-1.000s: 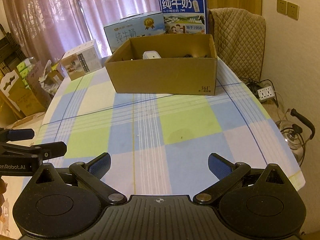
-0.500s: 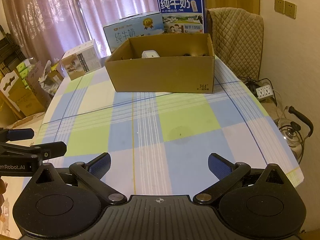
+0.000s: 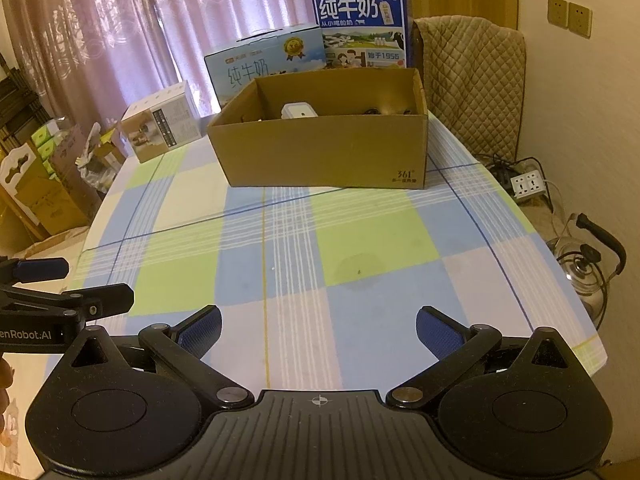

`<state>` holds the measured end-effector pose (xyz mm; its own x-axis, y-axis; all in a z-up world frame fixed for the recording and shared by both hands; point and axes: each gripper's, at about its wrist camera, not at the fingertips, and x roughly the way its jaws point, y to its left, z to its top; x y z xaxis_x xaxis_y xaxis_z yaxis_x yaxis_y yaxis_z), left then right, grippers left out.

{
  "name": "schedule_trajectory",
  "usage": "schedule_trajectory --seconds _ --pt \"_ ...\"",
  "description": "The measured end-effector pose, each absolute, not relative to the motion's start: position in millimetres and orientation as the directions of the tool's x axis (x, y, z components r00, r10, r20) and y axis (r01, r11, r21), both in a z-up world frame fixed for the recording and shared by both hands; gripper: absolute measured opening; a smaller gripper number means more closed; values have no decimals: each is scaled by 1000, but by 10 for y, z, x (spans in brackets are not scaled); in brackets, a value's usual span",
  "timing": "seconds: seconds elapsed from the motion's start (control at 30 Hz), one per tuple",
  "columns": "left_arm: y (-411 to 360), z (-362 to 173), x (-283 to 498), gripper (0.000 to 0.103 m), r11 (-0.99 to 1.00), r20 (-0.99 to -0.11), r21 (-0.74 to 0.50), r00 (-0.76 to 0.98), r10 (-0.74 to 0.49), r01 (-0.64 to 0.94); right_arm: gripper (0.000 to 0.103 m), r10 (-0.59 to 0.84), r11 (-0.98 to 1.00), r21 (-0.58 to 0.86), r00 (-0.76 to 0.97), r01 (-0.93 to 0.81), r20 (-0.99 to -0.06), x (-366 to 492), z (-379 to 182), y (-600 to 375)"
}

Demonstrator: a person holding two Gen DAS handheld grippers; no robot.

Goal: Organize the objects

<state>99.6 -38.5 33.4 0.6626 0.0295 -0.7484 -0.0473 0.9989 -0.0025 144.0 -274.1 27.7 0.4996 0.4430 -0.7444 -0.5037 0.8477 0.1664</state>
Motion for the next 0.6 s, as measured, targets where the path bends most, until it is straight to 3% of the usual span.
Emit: schedule_trajectory --seconds 0.6 --pt "-363 292 1061 102 998 -751 -8 660 33 -59 101 440 848 167 491 -503 -752 1512 243 -2684"
